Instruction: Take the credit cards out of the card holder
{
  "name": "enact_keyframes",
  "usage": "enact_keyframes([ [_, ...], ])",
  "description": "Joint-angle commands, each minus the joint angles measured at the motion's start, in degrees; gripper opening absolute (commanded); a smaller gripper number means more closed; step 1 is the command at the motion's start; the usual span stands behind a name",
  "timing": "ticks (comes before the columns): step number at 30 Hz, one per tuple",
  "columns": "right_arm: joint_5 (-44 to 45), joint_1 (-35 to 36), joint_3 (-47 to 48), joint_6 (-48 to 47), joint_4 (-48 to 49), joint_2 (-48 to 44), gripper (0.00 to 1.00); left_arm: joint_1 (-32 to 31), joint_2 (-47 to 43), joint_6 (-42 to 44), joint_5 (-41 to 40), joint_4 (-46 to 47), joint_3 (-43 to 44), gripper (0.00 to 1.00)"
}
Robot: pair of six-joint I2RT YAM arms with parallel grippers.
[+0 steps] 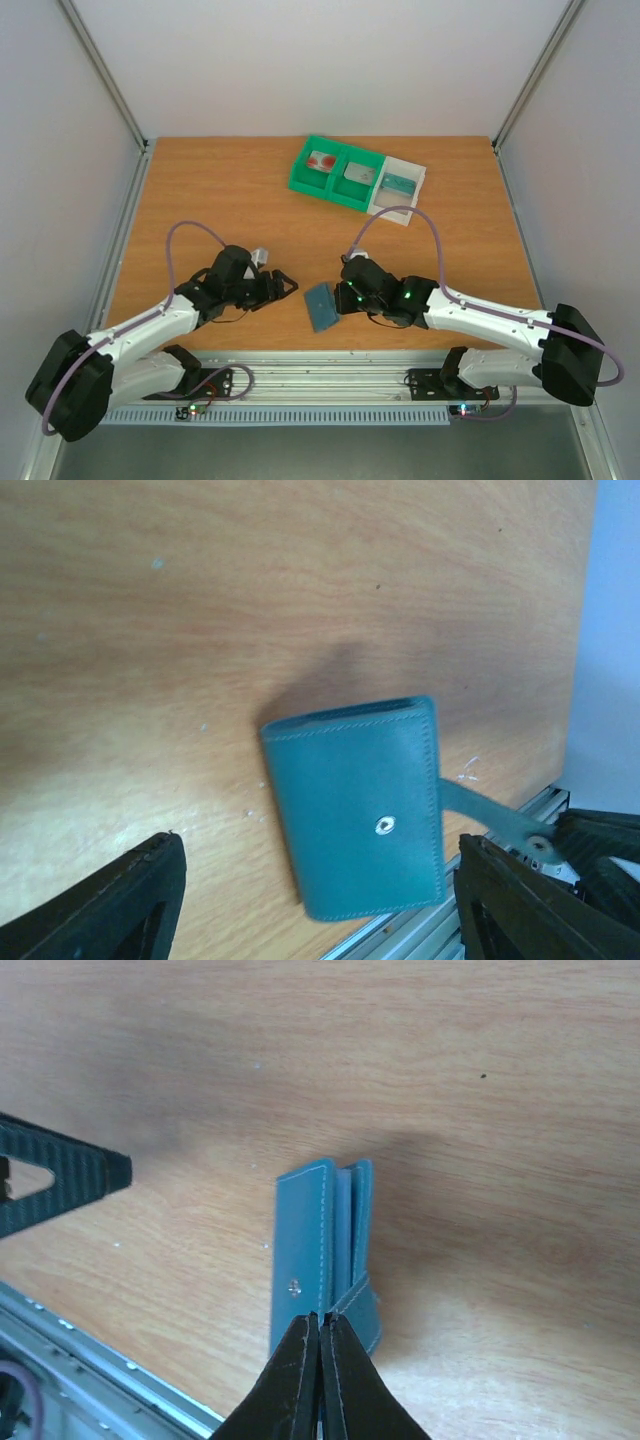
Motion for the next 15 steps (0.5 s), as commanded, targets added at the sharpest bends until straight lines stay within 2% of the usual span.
enact_keyframes([
  [1, -2.52, -0.23, 0.76, 2.46, 0.78, -1.26, 0.01, -0.01, -3.19, -3.24, 0.93, 3.62, -4.2, 0.75],
  [8, -11.13, -0.23, 1.01, 5.3, 7.37, 1.05, 0.01, -0.1, -3.23, -4.21, 5.21, 7.52, -5.76, 0.73],
  [12, -12.68, -0.23, 0.53, 5.89, 10.54, 1.44, 0.01, -0.19, -3.92, -5.94, 6.59, 13.91, -8.11, 0.74],
  [15, -13.12, -0.23, -0.26, 6.24, 12.44, 1.22, 0.01, -0.19, -4.2, -6.6, 6.78, 15.08, -8.53, 0.74],
])
